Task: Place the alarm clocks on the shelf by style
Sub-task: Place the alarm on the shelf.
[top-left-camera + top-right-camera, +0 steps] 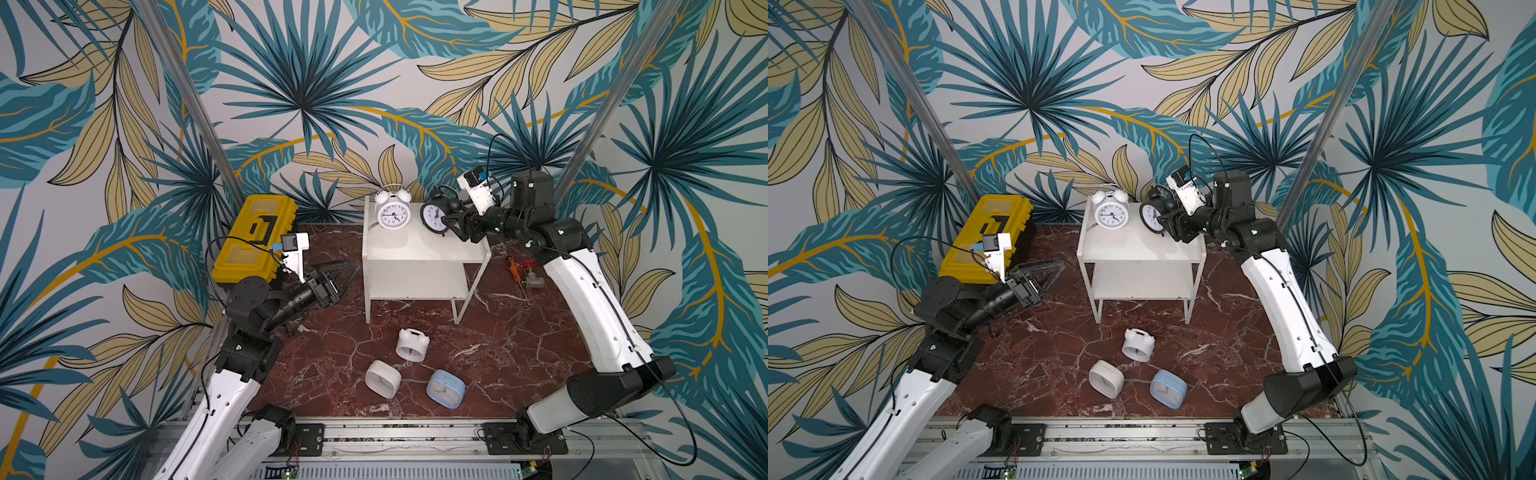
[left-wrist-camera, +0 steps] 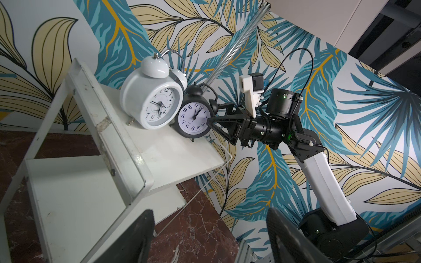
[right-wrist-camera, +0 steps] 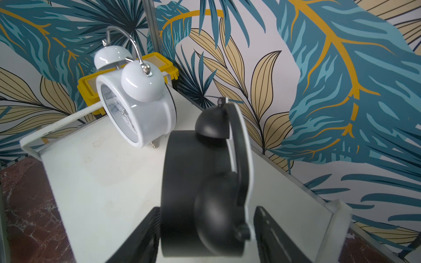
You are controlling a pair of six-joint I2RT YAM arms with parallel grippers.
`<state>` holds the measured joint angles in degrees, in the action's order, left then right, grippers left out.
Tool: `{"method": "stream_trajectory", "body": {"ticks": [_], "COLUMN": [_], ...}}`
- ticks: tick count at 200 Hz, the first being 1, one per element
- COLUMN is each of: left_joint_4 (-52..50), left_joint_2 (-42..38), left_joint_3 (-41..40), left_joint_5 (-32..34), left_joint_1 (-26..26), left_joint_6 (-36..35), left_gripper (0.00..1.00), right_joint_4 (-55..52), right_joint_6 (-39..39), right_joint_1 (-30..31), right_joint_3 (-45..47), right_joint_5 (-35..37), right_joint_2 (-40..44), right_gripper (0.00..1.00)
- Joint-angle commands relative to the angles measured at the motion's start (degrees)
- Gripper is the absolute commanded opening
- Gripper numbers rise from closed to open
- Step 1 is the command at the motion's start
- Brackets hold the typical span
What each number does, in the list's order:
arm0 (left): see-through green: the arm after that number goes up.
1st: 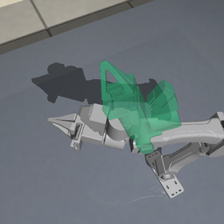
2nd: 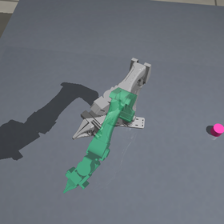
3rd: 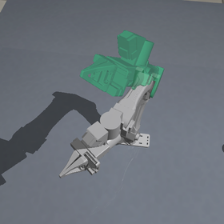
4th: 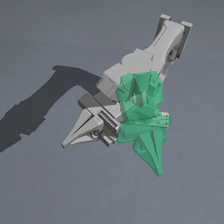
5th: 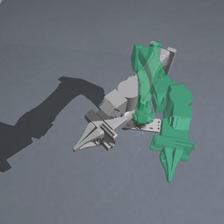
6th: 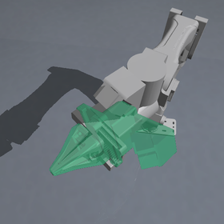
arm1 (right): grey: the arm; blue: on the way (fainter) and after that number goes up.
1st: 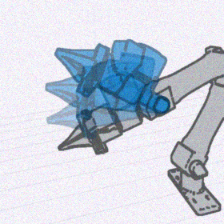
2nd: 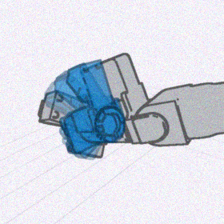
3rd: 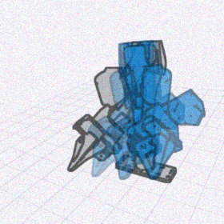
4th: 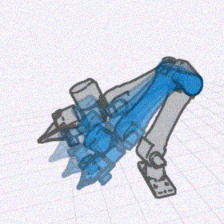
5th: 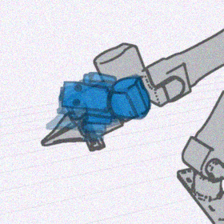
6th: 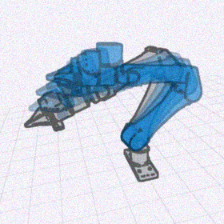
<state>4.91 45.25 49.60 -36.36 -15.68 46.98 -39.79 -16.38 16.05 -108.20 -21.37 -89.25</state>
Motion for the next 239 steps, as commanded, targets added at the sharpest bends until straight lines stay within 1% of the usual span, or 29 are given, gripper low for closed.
{"method": "stream_trajectory", "body": {"ticks": [1,16,35,64,137,146,161,179,200,239], "left_joint_4": [1.74,1.69,1.64,1.77,1.29,1.04,0.11,0.46,1.49,0.65], "left_joint_2": [-0.43,-0.55,-0.53,-1.02,-1.59,-1.60,-1.63,-1.36,-1.22,-2.23], "left_joint_3": [-1.33,-1.48,-1.61,-2.38,-3.11,-3.14,-3.11,-3.20,-3.27,-3.46], "left_joint_5": [-0.95,-1.01,-1.34,-1.30,-1.70,-1.57,-0.85,-0.86,-1.41,-1.07], "left_joint_1": [0.48,0.52,0.64,0.70,0.83,0.83,0.87,0.84,0.83,0.83], "left_joint_6": [-0.04,-0.14,-0.39,-0.31,-0.58,-0.75,-1.10,-0.98,-0.25,-0.48], "left_gripper": [0.80,0.80,0.80,0.80,0.81,0.81,0.81,0.81,0.81,0.81], "right_joint_4": [-0.93,-0.49,-1.05,-1.26,-1.09,-0.98,0.53,-0.68,-1.86,-2.73], "right_joint_6": [-0.52,-0.34,-0.40,0.22,1.66,1.94,3.14,3.29,3.15,5.24], "right_joint_1": [-0.49,-0.76,-1.02,-1.72,-1.89,-1.90,-1.90,-1.90,-1.90,-1.58], "right_joint_3": [0.47,1.35,1.12,0.78,0.71,1.09,2.13,1.31,0.69,1.57], "right_joint_5": [1.95,3.02,3.87,4.51,3.20,2.98,4.75,6.95,8.39,8.59], "right_joint_2": [1.52,2.13,1.68,1.06,1.34,1.69,2.74,2.53,2.32,5.17], "right_gripper": [0.66,0.66,0.64,0.55,0.54,0.55,0.61,0.60,0.57,0.58]}}
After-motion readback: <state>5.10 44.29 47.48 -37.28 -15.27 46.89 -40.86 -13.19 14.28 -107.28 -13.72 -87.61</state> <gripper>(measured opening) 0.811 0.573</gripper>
